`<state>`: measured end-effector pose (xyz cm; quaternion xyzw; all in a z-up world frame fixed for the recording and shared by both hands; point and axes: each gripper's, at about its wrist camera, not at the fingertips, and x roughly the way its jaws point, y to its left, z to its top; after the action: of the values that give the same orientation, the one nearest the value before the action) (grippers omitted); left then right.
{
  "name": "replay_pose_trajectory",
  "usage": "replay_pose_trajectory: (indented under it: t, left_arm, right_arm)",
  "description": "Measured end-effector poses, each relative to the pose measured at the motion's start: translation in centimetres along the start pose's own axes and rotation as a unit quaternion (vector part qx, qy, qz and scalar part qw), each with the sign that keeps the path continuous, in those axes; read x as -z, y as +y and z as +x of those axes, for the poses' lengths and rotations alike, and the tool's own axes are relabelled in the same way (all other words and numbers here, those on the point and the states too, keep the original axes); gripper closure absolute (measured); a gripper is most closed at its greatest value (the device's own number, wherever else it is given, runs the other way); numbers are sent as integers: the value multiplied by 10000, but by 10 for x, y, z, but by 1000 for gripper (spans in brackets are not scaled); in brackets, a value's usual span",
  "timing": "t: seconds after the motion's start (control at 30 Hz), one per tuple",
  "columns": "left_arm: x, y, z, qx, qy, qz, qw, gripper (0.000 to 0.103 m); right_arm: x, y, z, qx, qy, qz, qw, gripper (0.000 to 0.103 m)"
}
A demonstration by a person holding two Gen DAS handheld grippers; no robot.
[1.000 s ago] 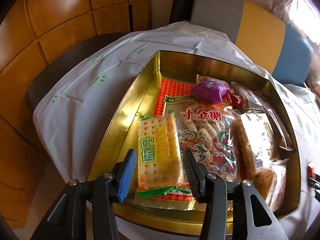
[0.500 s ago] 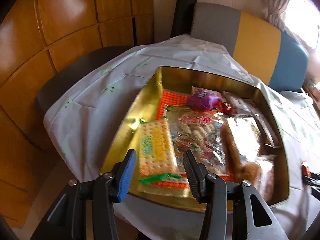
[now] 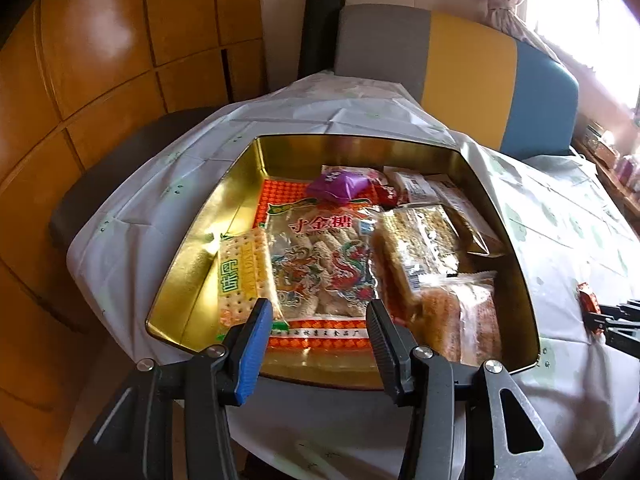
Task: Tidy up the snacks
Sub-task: 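Carry the red candy bar into the gold tray and open the right gripper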
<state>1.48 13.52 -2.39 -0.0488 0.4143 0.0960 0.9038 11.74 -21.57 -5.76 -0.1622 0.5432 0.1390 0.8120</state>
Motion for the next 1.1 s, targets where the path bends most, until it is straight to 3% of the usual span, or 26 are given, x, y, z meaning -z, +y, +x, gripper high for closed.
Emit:
replay_pose_trajectory:
  t: [0.5,0.83,1.1]
  left_arm:
    - [4,7,1,261,49,-212,9994,54]
    - [2,21,2,117,6,-432,9990,54]
    - [3,20,1,92,-23,-418,9991,54]
  right_arm:
    - [3,1,1,216,-39,581,9981,79]
    - [3,2,2,339,-20,1010,9943,81]
    - [-2,11,-21,-372,-362,1225,9911,81]
